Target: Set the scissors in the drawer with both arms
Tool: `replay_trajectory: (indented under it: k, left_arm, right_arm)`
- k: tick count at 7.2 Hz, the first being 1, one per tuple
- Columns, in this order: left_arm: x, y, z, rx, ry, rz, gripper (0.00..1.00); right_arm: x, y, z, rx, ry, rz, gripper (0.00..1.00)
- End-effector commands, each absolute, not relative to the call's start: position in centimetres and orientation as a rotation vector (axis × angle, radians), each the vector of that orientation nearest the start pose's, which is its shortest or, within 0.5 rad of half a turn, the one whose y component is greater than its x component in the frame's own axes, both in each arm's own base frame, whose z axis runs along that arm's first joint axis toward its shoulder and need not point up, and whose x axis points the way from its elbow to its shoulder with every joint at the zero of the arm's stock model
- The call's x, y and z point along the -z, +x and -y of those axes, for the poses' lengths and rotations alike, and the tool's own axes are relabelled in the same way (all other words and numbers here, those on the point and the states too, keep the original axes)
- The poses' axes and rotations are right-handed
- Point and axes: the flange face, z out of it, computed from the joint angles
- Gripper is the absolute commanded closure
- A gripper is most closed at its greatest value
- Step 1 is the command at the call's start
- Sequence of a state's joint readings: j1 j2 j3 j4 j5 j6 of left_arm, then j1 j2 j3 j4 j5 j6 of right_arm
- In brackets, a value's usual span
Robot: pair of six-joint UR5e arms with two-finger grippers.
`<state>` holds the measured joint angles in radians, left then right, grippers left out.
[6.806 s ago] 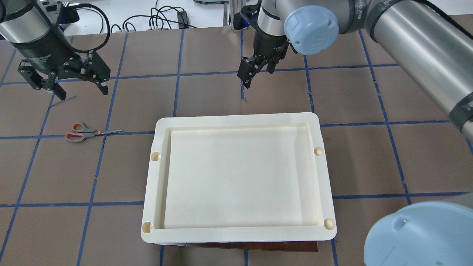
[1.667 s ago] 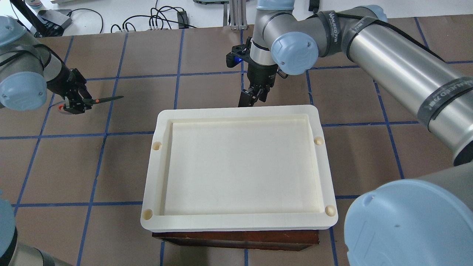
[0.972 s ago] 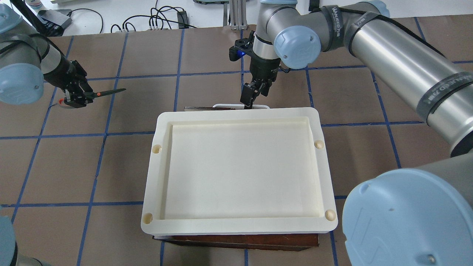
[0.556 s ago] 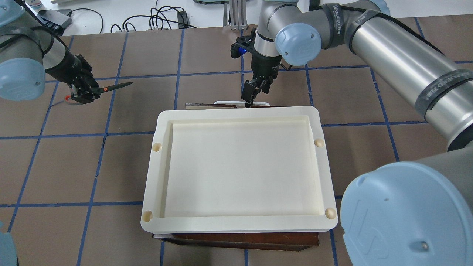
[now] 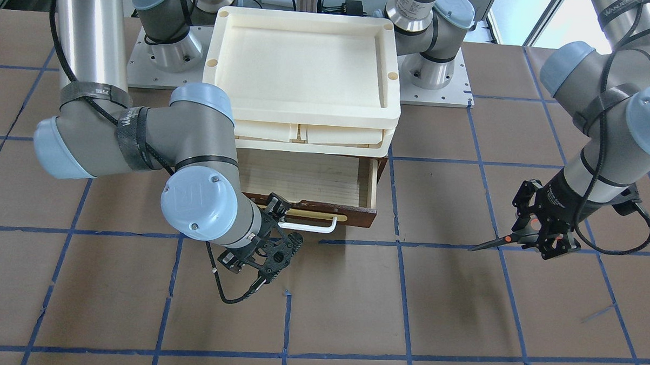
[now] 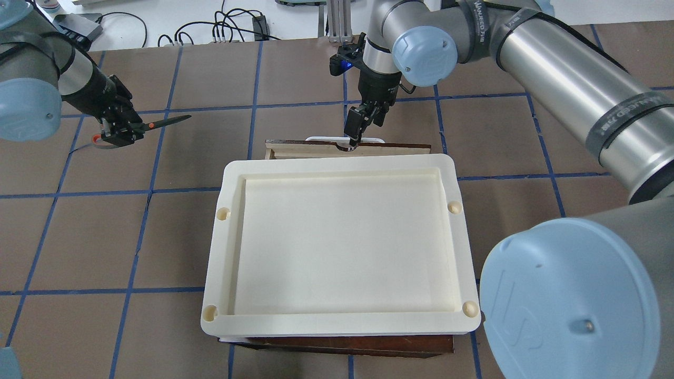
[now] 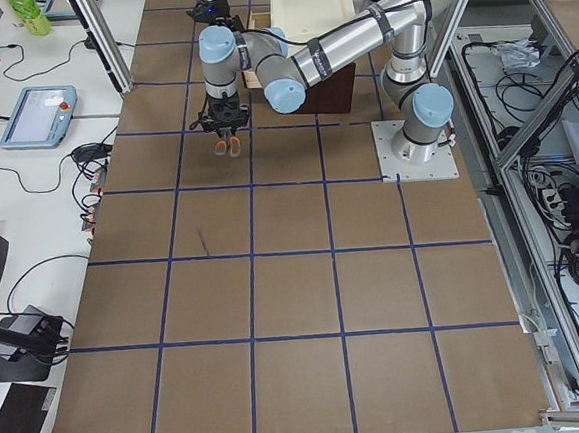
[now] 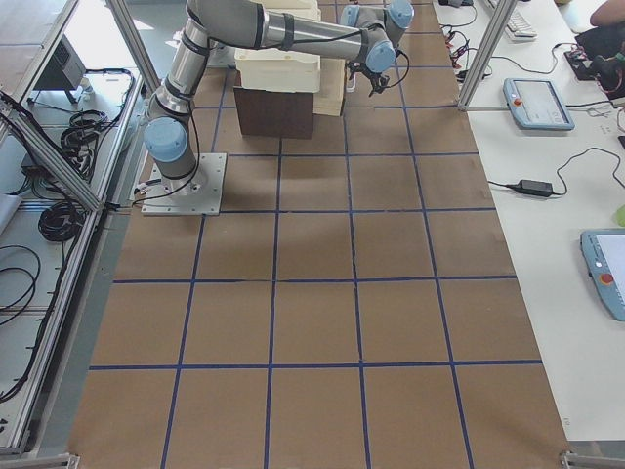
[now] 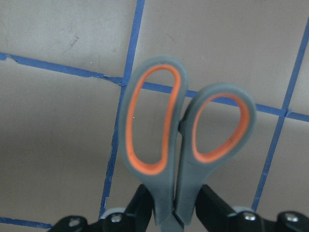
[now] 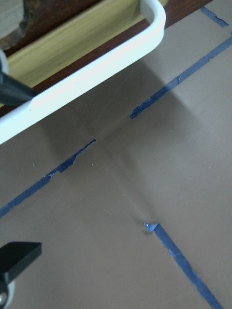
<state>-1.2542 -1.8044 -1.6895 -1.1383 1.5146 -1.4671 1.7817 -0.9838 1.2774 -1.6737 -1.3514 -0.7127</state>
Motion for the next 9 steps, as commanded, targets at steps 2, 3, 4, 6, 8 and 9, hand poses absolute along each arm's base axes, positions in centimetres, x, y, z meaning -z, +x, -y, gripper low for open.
replay_trajectory:
  k: [2, 3, 4, 6, 8, 9]
  left_arm:
    - [-35.7, 4.1, 58.5, 0.062, -2.51, -2.039, 0.69]
    - [-35.9, 3.3, 58.5, 0.053, -2.498, -2.058, 0.7]
    - [-36.2, 1.7, 58.4, 0.04, -2.492, -2.08, 0.71]
    - [-37.4, 0.0, 57.8, 0.041, -2.528, -2.043, 0.72]
    - [-37.3, 0.1, 57.7, 0.036, -2.527, -2.038, 0.72]
    - [-37.6, -0.2, 57.6, 0.04, -2.529, -2.043, 0.72]
  right_arm:
    - [-28.9, 29.8, 65.4, -0.168, -1.256, -2.593, 0.0]
    - [-28.8, 29.8, 65.6, -0.168, -1.256, -2.593, 0.0]
    - [-28.5, 29.7, 65.7, -0.174, -1.251, -2.594, 0.0]
    - [-28.7, 29.9, 66.5, -0.155, -1.254, -2.596, 0.0]
    - [-28.9, 29.5, 67.0, -0.145, -1.244, -2.602, 0.0]
    - [-28.9, 29.4, 67.2, -0.142, -1.242, -2.602, 0.0]
